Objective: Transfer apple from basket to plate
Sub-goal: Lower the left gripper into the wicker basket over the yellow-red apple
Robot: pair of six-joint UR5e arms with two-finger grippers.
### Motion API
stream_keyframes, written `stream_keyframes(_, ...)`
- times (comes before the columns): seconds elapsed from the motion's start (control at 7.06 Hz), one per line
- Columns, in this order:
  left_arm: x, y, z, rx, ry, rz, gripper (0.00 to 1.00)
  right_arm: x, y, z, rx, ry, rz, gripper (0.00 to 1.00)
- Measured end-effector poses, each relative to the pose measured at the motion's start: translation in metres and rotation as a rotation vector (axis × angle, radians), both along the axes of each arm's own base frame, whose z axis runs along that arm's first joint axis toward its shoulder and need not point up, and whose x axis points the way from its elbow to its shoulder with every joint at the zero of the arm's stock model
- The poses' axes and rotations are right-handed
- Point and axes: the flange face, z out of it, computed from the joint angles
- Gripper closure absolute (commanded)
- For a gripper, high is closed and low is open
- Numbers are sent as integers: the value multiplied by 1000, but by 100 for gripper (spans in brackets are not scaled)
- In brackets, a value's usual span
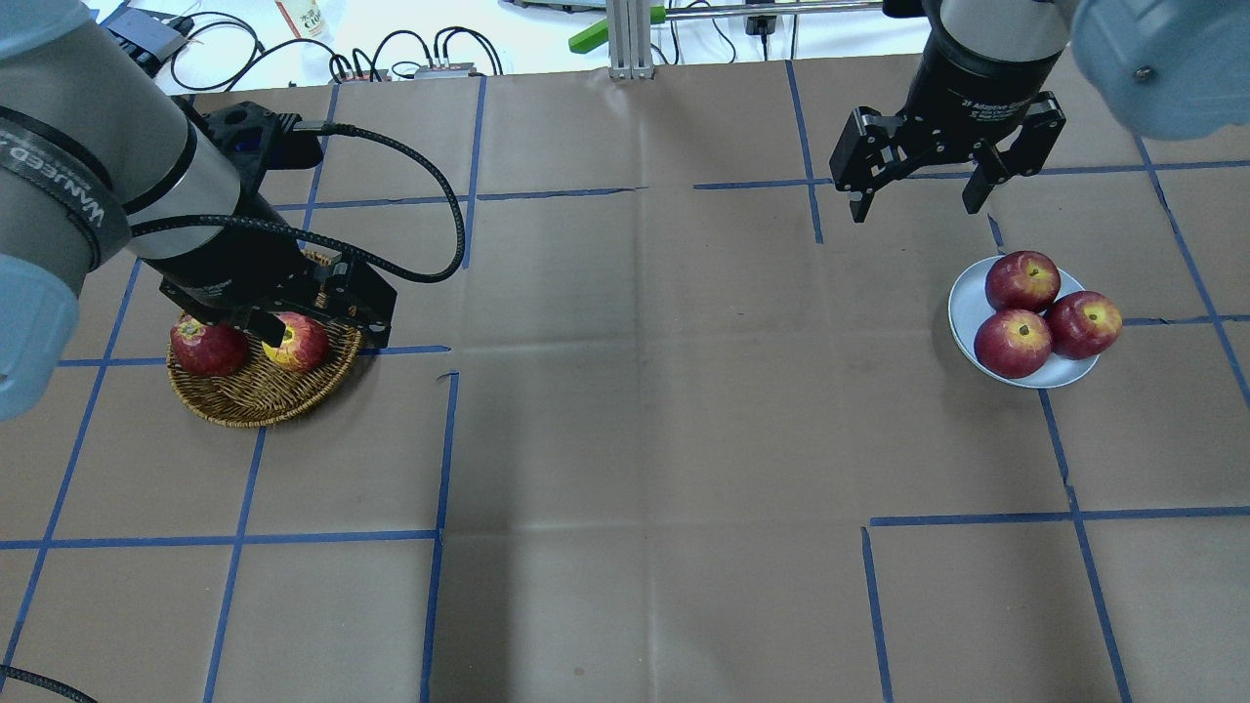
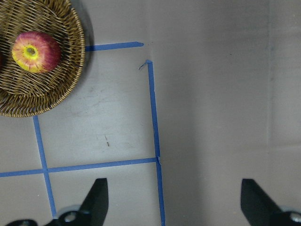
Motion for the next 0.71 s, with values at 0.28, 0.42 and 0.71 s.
stream_keyframes(0.28,0,1,-2,4,1,0,0,0,0,0,1,0,0,0)
stream_keyframes(0.42,0,2,-4,8,1,0,0,0,0,0,1,-1,-1,0)
stream_keyframes(0.71,0,0,-6,13,1,-1,0,0,0,0,1,0,-2,0)
